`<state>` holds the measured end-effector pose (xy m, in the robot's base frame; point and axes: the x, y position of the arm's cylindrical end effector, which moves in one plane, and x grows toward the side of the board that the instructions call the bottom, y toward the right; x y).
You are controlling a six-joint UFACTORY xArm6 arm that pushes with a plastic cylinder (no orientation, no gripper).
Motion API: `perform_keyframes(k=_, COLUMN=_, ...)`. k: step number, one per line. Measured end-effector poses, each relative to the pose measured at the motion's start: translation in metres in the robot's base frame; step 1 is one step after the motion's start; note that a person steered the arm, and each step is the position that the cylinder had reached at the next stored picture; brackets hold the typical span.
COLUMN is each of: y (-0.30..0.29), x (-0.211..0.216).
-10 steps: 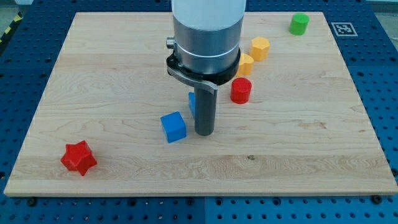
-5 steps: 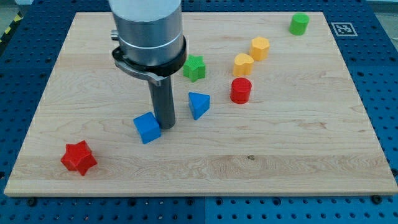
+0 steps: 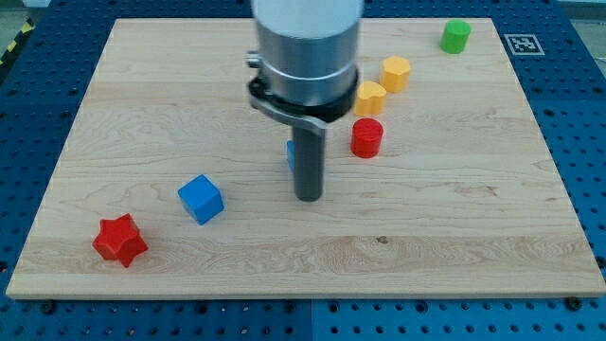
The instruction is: Arrange the blue blocks in a diagonal line
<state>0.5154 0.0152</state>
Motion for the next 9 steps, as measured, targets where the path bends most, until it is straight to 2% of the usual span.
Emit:
perform_keyframes(k=1, y=0.026, x=-0.002)
perform_keyframes(k=5, y=0.029, x=-0.048)
perform_keyframes(k=7, y=0.016, x=-0.049)
perform_keyframes(k=9, y=-0.021, x=-0.049)
